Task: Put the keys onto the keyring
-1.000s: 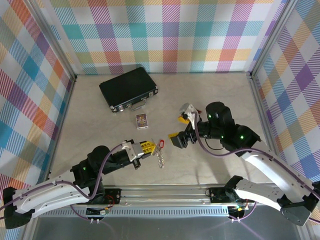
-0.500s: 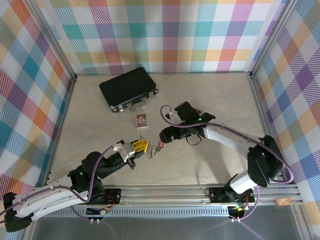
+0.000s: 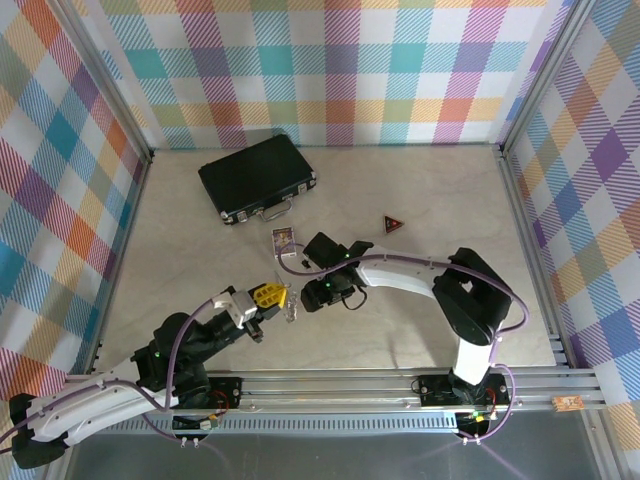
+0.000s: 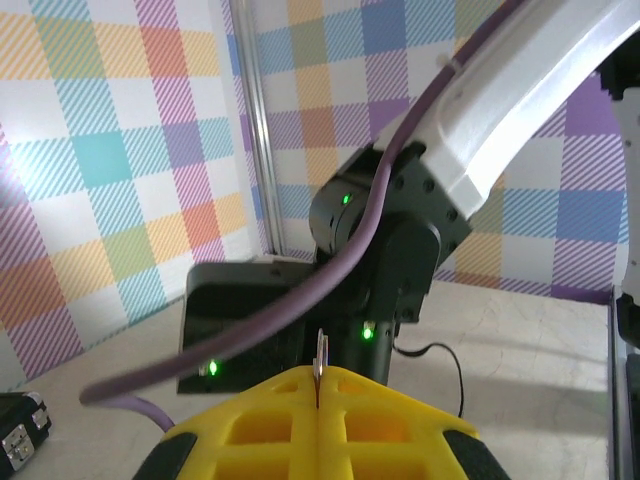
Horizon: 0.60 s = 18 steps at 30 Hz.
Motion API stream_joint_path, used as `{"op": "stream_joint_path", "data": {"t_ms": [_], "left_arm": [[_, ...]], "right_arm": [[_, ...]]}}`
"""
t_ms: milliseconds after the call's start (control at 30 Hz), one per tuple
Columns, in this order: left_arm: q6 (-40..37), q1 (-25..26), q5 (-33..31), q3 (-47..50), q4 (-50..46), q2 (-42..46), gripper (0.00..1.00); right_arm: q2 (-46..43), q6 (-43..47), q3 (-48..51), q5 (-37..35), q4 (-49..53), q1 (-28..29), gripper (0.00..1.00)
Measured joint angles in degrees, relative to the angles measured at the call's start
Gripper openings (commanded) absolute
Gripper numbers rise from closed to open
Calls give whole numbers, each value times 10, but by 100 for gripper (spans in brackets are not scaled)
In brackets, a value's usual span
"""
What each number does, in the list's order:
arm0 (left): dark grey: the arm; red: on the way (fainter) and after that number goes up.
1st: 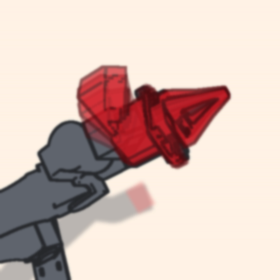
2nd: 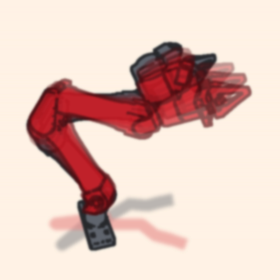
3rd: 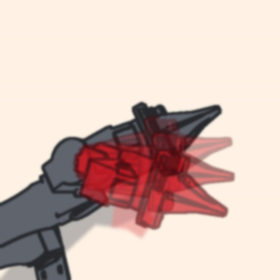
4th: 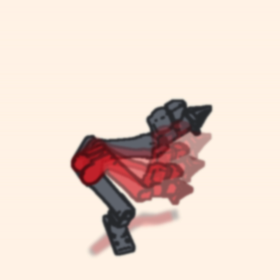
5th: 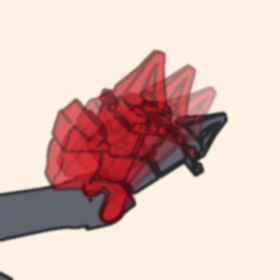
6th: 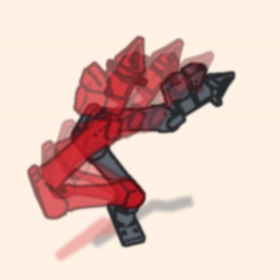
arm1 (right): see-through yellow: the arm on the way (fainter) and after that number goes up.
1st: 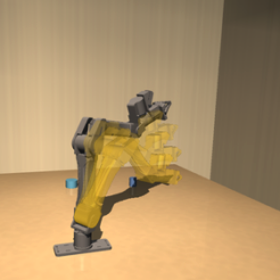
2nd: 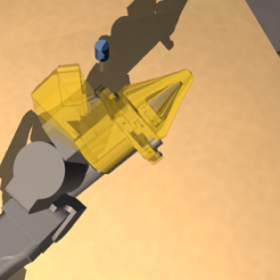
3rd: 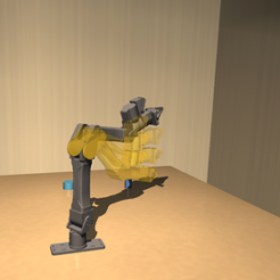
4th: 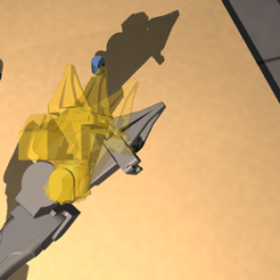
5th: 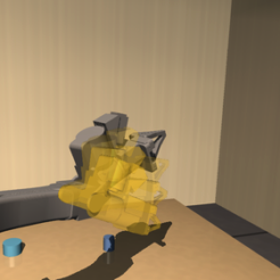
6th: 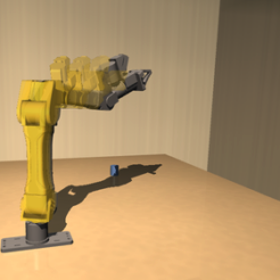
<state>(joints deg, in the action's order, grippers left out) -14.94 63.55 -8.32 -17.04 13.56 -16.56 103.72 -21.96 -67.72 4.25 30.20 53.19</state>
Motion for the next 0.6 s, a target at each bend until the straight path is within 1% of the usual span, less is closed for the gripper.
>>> {"op": "stream_joint_path", "data": {"t_ms": [300, 600], "left_arm": [[2, 0, -3, 9, -2, 21, 0], [2, 0, -3, 14, -3, 34, 0]], "right_arm": [[25, -8, -26, -38, 7, 0, 42], [42, -7, -34, -49, 10, 0, 37]]}}
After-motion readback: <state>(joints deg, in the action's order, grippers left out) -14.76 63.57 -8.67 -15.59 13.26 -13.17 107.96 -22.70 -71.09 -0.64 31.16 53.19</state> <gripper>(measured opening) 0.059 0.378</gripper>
